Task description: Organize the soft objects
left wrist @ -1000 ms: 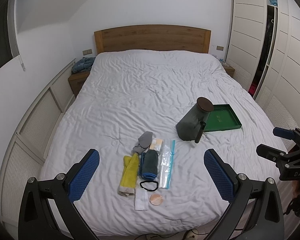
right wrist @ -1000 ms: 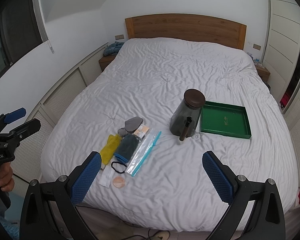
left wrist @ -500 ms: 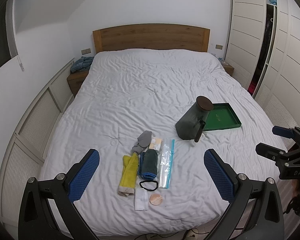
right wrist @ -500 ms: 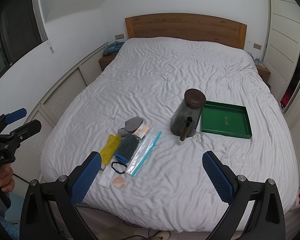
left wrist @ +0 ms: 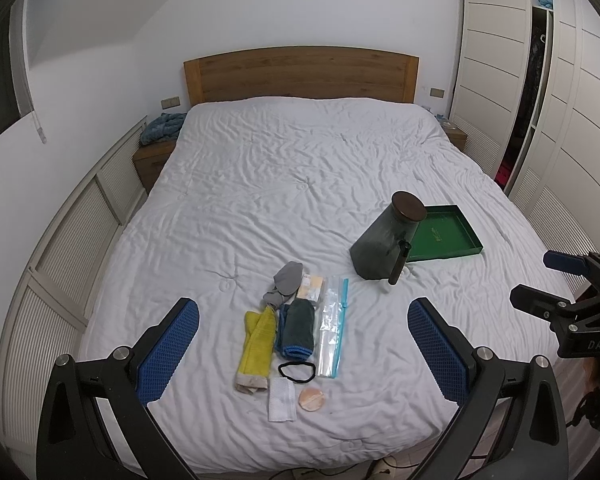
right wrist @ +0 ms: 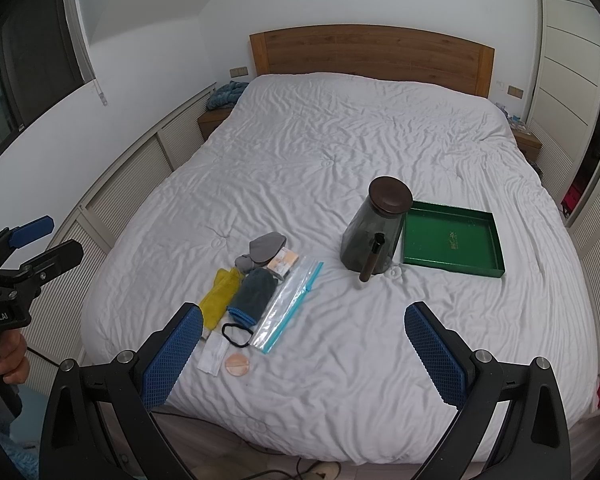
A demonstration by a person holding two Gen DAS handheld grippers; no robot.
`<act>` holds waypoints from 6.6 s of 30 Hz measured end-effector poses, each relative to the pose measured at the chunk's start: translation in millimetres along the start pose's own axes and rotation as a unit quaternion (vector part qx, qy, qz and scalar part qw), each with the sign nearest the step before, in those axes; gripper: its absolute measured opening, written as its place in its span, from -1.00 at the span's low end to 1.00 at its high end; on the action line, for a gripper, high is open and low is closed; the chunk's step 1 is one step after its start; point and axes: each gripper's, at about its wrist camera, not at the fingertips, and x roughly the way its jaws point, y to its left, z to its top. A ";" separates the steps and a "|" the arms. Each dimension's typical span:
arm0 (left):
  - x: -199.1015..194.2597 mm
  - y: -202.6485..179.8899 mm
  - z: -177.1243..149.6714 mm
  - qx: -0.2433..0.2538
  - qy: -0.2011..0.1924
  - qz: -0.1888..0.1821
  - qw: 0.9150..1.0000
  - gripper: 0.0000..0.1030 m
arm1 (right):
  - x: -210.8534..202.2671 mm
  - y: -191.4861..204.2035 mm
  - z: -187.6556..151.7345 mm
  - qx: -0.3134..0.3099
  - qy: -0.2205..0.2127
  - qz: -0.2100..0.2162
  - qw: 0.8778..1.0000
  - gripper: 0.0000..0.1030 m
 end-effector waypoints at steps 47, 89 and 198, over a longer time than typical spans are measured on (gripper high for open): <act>169.5 91.8 -56.0 -0.106 0.121 0.036 0.986 0.98 | 169.4 7.4 6.7 -0.016 0.057 0.031 0.998 0.99; 436.2 119.6 -178.3 0.018 0.300 0.031 0.953 0.97 | 561.2 33.1 -79.0 0.085 0.203 -0.037 0.975 0.43; 367.5 -336.3 -35.2 0.093 0.259 -0.194 0.942 -0.70 | 273.0 -367.9 -103.3 0.136 0.232 -0.115 0.956 -0.93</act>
